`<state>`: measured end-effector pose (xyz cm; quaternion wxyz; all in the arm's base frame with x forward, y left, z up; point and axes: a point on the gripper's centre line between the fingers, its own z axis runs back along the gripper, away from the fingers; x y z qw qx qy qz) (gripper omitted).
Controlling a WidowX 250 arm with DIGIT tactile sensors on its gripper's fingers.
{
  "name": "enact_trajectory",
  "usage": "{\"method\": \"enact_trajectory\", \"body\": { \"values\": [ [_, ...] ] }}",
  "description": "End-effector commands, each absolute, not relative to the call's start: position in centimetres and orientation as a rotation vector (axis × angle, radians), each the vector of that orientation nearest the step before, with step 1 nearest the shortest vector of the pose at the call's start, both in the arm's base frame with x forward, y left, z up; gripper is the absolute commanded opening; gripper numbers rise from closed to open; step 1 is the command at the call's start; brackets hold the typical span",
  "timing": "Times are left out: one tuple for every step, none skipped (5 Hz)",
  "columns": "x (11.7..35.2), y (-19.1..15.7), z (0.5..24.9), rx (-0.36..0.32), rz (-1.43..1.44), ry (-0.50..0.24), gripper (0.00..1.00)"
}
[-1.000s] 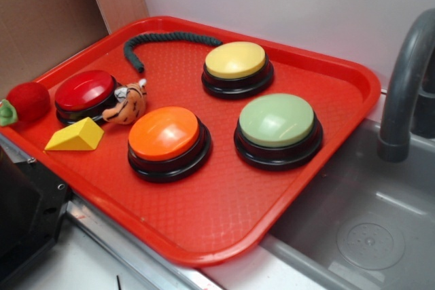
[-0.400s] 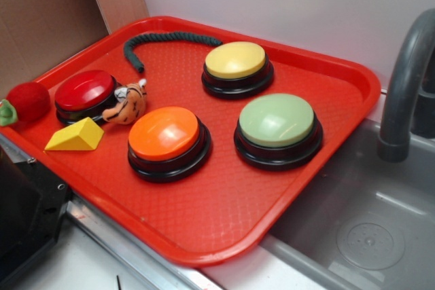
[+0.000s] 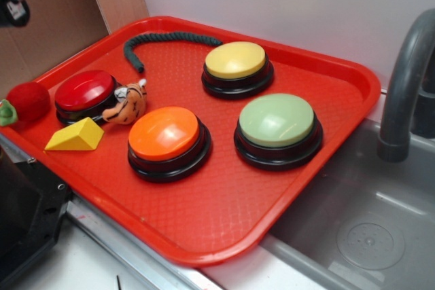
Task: Push the red button.
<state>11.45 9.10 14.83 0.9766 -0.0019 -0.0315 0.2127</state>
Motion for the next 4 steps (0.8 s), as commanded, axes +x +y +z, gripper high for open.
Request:
{"method": "enact_trajectory", "body": {
  "values": [
    [12.4,11.5,10.5,0.101,0.447,-0.100,1.00],
    [14.4,11.1,9.6,0.128,0.372,-0.125,1.00],
    [16.9,9.4,10.0,0.132,0.289,-0.166,1.00],
    [17.6,8.3,10.6,0.059,0.294,-0.213,1.00]
  ]
}}
